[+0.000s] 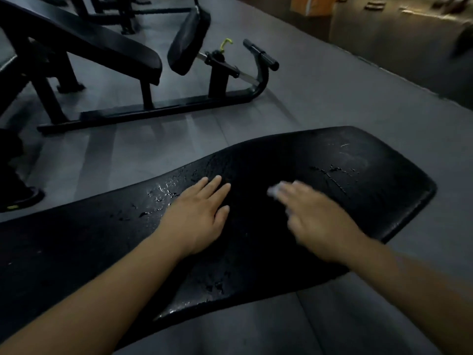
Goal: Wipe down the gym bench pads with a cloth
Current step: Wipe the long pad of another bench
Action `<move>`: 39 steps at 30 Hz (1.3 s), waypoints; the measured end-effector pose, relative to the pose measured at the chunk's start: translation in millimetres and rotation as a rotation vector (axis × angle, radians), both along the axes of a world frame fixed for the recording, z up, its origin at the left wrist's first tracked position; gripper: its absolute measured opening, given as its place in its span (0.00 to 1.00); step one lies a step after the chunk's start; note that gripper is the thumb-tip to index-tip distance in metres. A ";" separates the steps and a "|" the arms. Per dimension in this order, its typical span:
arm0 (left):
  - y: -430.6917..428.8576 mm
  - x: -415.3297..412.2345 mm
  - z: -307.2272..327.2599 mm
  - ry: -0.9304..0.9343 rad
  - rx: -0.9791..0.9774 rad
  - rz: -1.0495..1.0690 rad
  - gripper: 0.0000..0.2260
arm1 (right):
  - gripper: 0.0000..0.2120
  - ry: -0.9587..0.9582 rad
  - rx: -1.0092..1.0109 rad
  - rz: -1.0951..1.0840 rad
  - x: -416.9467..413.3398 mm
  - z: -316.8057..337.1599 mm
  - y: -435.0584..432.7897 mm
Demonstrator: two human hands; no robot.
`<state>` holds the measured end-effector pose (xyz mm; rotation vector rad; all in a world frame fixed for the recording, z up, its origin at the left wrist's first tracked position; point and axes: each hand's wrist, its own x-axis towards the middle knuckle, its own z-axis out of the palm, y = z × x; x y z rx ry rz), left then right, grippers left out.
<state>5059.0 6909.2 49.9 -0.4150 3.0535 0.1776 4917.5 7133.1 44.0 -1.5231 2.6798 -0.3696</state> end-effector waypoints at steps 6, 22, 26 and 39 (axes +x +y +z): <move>-3.3 11.3 -7.6 0.037 0.004 0.179 0.27 | 0.31 0.029 -0.029 0.013 65.3 1.7 -48.4; -12.6 46.1 -10.5 0.090 0.013 0.144 0.32 | 0.34 -0.054 0.017 0.207 76.2 10.2 -43.7; -2.5 58.6 -9.9 0.121 0.040 0.227 0.28 | 0.32 -0.030 0.089 -0.131 -23.6 11.7 -99.6; 1.4 57.2 -6.9 0.091 0.014 0.528 0.26 | 0.29 -0.028 0.014 0.047 -11.4 9.7 -149.3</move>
